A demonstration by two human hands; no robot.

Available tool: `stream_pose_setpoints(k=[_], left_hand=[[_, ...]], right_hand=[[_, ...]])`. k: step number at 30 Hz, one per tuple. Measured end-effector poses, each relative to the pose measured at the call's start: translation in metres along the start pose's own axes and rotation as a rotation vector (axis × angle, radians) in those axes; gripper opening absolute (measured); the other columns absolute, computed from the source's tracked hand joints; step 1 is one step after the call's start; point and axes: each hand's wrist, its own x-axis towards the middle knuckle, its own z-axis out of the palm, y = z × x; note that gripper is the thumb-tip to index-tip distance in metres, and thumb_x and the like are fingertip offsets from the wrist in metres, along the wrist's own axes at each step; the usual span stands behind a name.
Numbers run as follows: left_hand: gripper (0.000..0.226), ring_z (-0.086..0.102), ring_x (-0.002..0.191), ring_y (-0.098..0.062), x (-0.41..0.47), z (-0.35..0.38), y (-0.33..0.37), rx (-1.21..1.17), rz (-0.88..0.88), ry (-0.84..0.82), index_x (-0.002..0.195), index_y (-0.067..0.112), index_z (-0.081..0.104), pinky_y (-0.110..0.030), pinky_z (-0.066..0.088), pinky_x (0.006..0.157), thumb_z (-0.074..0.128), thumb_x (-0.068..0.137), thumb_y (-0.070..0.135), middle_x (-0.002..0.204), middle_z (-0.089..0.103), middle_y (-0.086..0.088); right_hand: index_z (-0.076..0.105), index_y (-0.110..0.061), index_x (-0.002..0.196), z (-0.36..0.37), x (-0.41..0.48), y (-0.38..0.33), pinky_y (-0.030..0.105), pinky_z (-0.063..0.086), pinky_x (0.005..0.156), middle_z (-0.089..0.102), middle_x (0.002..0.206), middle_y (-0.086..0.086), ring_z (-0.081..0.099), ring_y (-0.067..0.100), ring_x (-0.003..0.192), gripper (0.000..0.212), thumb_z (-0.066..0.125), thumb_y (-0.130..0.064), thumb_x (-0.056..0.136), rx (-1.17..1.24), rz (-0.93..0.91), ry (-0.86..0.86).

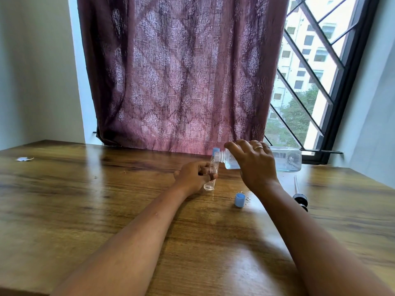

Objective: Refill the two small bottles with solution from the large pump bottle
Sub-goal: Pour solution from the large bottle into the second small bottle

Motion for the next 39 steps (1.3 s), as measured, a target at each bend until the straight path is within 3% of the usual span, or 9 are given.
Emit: stream_pose_setpoints(k=[5,32,39], left_hand=[[0.046,0.057,0.118,-0.017,0.0003,0.0,0.0001,-0.02,0.001,-0.006,0.12,0.03,0.061,-0.05,0.034,0.109,0.073,0.078,0.043,0.116,0.069,0.003],[0.045,0.059,0.117,-0.019,0.0006,-0.0002,-0.0018,-0.072,0.001,-0.021,0.12,0.026,0.062,-0.051,0.033,0.11,0.073,0.079,0.04,0.114,0.07,0.001],[0.053,0.055,0.123,-0.02,-0.0004,0.0001,-0.0014,-0.035,-0.005,-0.01,0.127,0.026,0.058,-0.051,0.03,0.111,0.072,0.079,0.043,0.125,0.066,-0.001]], right_hand=[[0.032,-0.034,0.133,-0.0001,0.0003,0.0,0.043,0.042,0.1,0.052,0.129,0.0,0.053,0.031,0.116,0.074,0.065,-0.003,0.075,0.004,0.003,0.002],[0.035,-0.033,0.13,-0.0001,0.0014,-0.0004,0.043,0.04,0.1,0.054,0.126,0.001,0.054,0.033,0.114,0.069,0.062,0.0,0.076,0.005,0.007,0.018],[0.035,-0.033,0.13,0.0004,0.0022,-0.0006,0.044,0.041,0.099,0.054,0.125,0.001,0.054,0.033,0.113,0.069,0.063,0.0,0.075,0.001,0.004,0.016]])
